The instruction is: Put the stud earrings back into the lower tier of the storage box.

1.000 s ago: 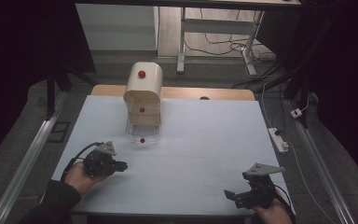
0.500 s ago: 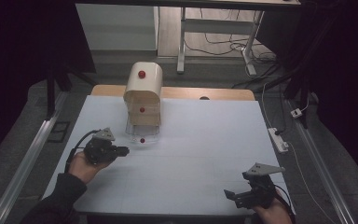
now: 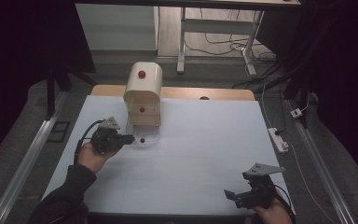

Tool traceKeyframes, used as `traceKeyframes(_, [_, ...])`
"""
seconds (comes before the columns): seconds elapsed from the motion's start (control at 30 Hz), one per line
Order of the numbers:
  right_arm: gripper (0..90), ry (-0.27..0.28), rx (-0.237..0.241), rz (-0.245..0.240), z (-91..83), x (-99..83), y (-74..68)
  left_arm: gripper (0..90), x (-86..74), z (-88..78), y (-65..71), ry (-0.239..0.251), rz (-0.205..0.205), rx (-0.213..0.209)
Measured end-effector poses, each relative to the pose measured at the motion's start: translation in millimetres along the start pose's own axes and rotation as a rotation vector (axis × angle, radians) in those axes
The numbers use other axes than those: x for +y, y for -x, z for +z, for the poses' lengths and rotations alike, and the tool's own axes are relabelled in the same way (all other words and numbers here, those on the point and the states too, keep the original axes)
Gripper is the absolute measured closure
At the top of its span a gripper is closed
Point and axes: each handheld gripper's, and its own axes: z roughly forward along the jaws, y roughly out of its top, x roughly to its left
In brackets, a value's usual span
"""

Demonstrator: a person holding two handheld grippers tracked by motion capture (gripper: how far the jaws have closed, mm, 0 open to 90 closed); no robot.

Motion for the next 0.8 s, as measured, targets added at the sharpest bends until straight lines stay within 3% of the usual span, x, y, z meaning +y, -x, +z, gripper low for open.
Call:
traceKeyframes(0.23, [1.7, -0.002, 0.000, 0.000, 0.3, 0.1, 0.2, 82.9, 8.6, 7.6, -11.8, 0.030, -0.048, 0.030])
traceKeyframes(0.57, [1.8, -0.004, -0.001, 0.000, 0.2, -0.2, 0.2, 82.3, 16.2, 29.1, -22.8, -0.009, -0.079, 0.087])
traceKeyframes(0.7, [1.8, -0.005, 0.000, -0.003, 0.4, -0.1, -0.1, 81.1, 14.5, 34.1, -24.8, -0.017, -0.088, 0.087])
traceKeyframes(0.8, [1.8, -0.005, 0.002, -0.007, 0.5, -0.1, -0.5, 75.1, 13.3, 36.5, -24.3, -0.021, -0.086, 0.093])
